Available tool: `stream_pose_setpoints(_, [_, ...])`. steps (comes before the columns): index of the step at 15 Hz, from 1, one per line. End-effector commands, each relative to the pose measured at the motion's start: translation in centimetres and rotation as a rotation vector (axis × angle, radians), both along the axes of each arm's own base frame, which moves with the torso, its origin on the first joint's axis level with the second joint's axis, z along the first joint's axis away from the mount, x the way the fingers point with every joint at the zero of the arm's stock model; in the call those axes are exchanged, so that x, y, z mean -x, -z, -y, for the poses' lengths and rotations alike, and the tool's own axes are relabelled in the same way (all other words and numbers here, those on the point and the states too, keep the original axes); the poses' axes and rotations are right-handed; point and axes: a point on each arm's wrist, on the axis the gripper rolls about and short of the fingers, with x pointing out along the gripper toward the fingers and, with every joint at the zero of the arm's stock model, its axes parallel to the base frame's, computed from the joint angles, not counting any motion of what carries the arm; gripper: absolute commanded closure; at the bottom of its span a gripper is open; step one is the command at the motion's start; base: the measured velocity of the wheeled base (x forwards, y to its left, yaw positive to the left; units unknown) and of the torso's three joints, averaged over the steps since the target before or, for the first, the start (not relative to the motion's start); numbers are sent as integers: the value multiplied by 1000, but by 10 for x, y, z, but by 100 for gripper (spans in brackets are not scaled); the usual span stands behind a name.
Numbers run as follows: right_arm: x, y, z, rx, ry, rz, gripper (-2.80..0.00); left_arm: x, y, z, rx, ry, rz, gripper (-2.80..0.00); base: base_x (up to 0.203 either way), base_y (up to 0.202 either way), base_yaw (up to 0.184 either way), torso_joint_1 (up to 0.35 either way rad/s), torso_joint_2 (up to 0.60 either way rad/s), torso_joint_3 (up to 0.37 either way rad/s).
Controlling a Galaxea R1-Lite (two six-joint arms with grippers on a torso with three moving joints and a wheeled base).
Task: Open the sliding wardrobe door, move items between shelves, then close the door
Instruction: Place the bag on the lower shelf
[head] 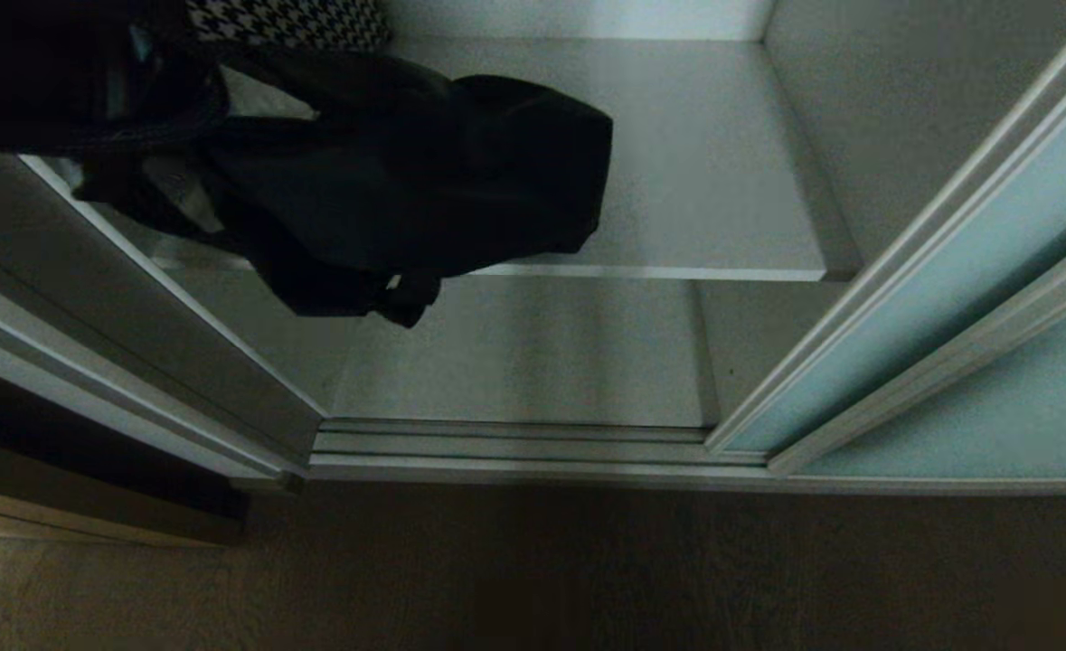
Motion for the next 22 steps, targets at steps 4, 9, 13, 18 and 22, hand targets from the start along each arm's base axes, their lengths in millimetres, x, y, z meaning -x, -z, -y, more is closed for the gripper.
stream_pose_setpoints(4, [0,0,0,0,-1,3,0,57,26,-30,-155,-124,38,0,0,0,0,0,0,0])
stream_pose_setpoints(9, [0,0,0,0,-1,4,0,91,79,-49,-264,-214,-25,0,0,0,0,0,0,0])
stream_pose_setpoints(13, [0,0,0,0,-1,4,0,123,97,-65,-239,-287,91,0,0,0,0,0,0,0])
stream_pose_setpoints(18, [0,0,0,-1,-1,4,0,151,82,-81,-353,-436,252,0,0,0,0,0,0,0])
stream_pose_setpoints(22, [0,0,0,0,-1,4,0,154,90,-83,-381,-459,234,0,0,0,0,0,0,0])
